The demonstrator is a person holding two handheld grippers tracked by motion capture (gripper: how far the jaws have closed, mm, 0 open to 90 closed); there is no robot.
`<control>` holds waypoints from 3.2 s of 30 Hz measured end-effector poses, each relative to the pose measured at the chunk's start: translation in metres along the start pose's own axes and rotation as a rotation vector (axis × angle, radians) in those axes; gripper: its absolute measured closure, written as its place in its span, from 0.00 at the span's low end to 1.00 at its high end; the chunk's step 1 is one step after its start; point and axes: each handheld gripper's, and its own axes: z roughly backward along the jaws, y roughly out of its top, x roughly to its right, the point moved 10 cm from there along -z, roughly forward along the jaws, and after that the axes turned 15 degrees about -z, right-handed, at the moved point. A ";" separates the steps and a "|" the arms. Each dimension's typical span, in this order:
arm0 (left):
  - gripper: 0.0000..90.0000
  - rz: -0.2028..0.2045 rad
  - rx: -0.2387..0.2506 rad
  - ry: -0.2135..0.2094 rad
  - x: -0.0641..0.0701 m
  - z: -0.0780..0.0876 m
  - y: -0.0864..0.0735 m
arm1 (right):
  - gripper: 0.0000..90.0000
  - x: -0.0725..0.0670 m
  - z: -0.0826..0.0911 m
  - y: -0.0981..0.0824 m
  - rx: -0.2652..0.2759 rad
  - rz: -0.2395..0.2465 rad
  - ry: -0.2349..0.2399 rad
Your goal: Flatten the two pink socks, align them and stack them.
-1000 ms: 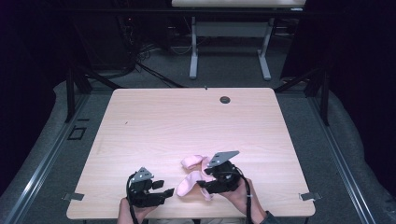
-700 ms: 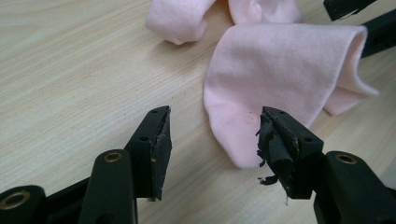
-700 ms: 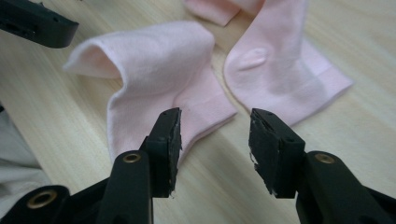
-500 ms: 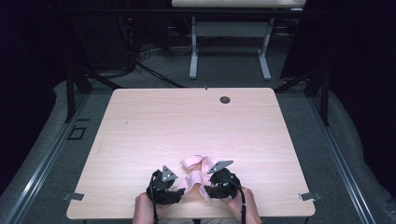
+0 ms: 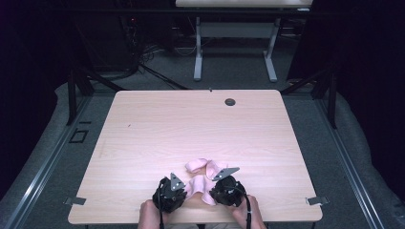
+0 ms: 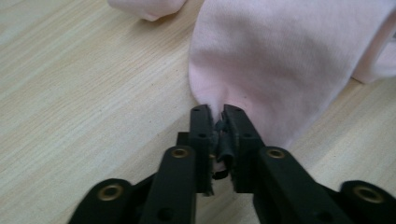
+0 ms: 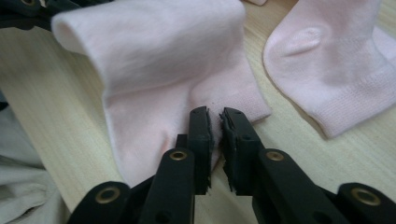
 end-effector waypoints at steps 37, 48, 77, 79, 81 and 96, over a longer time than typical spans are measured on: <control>0.42 0.032 0.105 -0.041 -0.054 0.017 0.025 | 0.65 0.048 0.050 0.033 0.060 0.017 -0.019; 0.42 -0.087 0.045 -0.155 -0.067 -0.025 0.049 | 0.60 0.059 0.003 0.053 -0.051 0.051 -0.039; 0.65 -0.327 0.043 -0.017 -0.047 -0.014 0.027 | 0.65 0.082 0.010 0.043 -0.149 0.158 -0.142; 0.56 -0.259 0.071 -0.042 -0.052 -0.007 0.025 | 0.63 0.084 0.014 0.042 -0.150 0.127 -0.131; 0.51 -0.207 0.108 -0.066 -0.056 0.002 0.026 | 0.60 0.085 0.016 0.042 -0.128 0.085 -0.102; 0.57 0.017 -0.032 -0.168 -0.064 -0.015 0.021 | 0.64 0.076 -0.003 0.051 -0.100 -0.037 -0.063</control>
